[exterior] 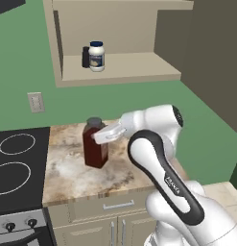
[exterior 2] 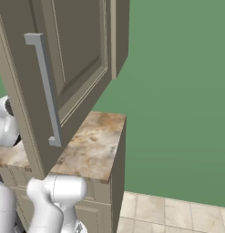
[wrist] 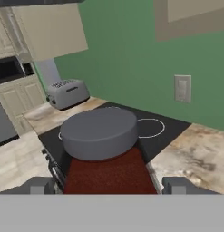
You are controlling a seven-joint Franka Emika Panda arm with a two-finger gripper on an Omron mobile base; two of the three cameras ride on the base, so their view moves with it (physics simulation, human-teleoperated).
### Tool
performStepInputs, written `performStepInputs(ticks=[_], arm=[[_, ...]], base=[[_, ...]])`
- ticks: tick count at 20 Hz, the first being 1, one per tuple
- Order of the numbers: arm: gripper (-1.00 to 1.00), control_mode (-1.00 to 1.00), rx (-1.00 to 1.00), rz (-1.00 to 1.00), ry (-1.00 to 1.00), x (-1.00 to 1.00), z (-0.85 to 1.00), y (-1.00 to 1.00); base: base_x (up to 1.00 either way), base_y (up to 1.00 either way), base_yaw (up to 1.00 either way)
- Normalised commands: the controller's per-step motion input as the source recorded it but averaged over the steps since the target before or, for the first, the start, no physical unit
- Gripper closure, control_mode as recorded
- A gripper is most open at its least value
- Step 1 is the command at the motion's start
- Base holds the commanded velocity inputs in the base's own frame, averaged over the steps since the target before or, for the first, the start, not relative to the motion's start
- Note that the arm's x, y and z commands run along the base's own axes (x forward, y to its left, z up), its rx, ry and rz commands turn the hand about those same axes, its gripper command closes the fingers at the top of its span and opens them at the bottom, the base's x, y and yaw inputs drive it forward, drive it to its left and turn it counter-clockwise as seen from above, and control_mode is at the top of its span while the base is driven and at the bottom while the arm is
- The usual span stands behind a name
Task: Collect the paprika, mayonnaise, and shaker from the cabinet and place them next to the stove.
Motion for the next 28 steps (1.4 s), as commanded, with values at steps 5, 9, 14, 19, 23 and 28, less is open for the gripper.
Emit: performStepInputs(ticks=[5,9,14,19,23,28], arm=[[1.0,-1.0,0.0,0.06,-0.01,0.49,-0.16,0.1],[1.0,-1.0,0.0,0.02,0.0,0.67,-0.19,0.04],[1.0,-1.0,0.0,0.02,0.0,0.7,-0.13,0.0],[1.0,-1.0,0.0,0.06,0.0,0.83,-0.28,0.03],[1.0,-1.0,0.0,0.06,0.01,0.81,-0.39,0.21],[1.0,-1.0,0.0,0.06,0.0,0.65,-0.42,0.28]], base=[[0.0,0.0,0.0],[0.0,0.0,0.0],[0.0,0.0,0.0],[0.0,0.0,0.0],[0.0,0.0,0.0],[0.0,0.0,0.0]])
